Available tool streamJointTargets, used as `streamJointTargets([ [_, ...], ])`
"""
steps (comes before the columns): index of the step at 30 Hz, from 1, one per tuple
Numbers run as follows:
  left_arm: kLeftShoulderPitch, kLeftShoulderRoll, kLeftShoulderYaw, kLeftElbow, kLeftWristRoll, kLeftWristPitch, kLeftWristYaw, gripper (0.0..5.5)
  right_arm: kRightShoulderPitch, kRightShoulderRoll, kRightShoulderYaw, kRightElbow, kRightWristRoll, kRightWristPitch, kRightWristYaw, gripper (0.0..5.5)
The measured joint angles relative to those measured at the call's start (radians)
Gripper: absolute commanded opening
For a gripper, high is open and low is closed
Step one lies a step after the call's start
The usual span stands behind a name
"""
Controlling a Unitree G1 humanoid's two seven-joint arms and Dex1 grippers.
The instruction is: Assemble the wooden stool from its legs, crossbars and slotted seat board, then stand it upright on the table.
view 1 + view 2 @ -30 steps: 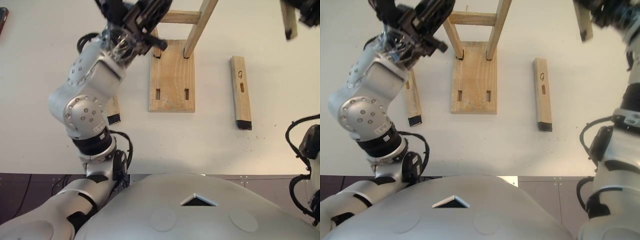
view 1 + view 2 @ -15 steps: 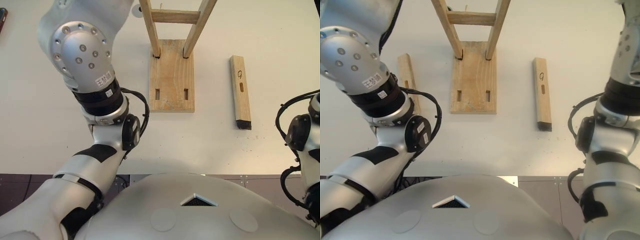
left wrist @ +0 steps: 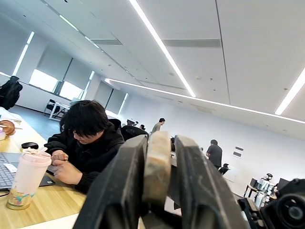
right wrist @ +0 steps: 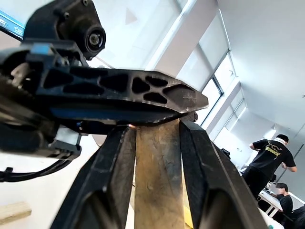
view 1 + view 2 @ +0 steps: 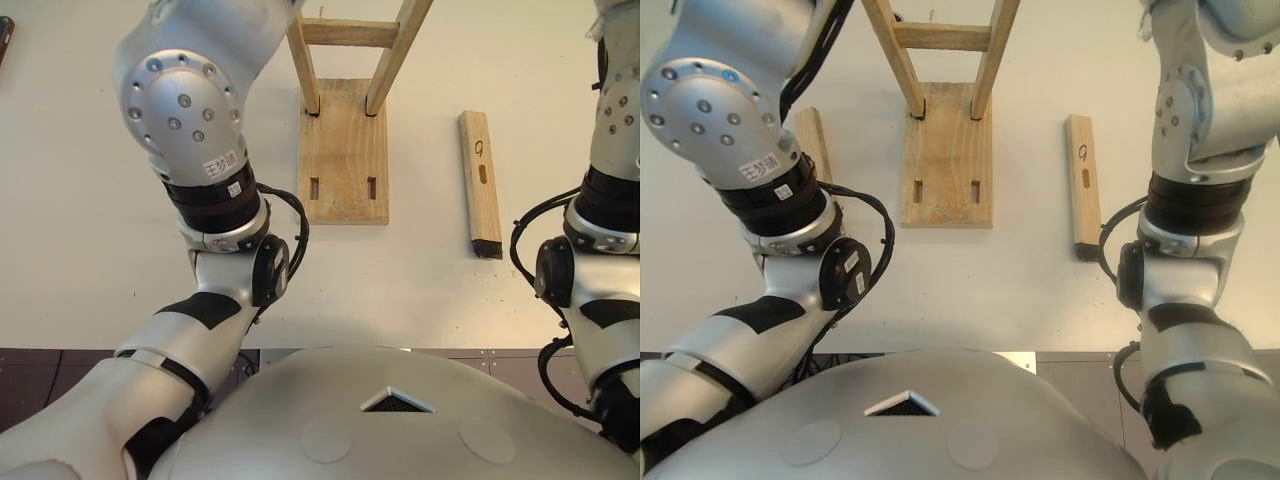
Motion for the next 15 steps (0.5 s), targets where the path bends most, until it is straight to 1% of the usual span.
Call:
streamJointTargets([
  [3,0.009,0.009,0.001,-0.008,-0.01,0.0,0.017,0.44,0.003,0.004,-0.001,-0.001,0.009,0.016,0.006,1.28],
  [10,0.013,0.028,-0.004,-0.013,-0.022,-0.001,0.025,0.39,0.003,0.01,-0.001,-0.006,0.011,0.03,0.009,1.28],
  [11,0.014,0.03,-0.006,-0.013,-0.022,-0.002,0.026,0.39,0.003,0.01,-0.001,-0.007,0.012,0.034,0.01,1.65],
  [15,0.022,0.046,-0.005,-0.013,-0.004,-0.021,0.028,0.38,0.007,-0.012,0.015,-0.025,0.016,0.074,0.021,2.34],
])
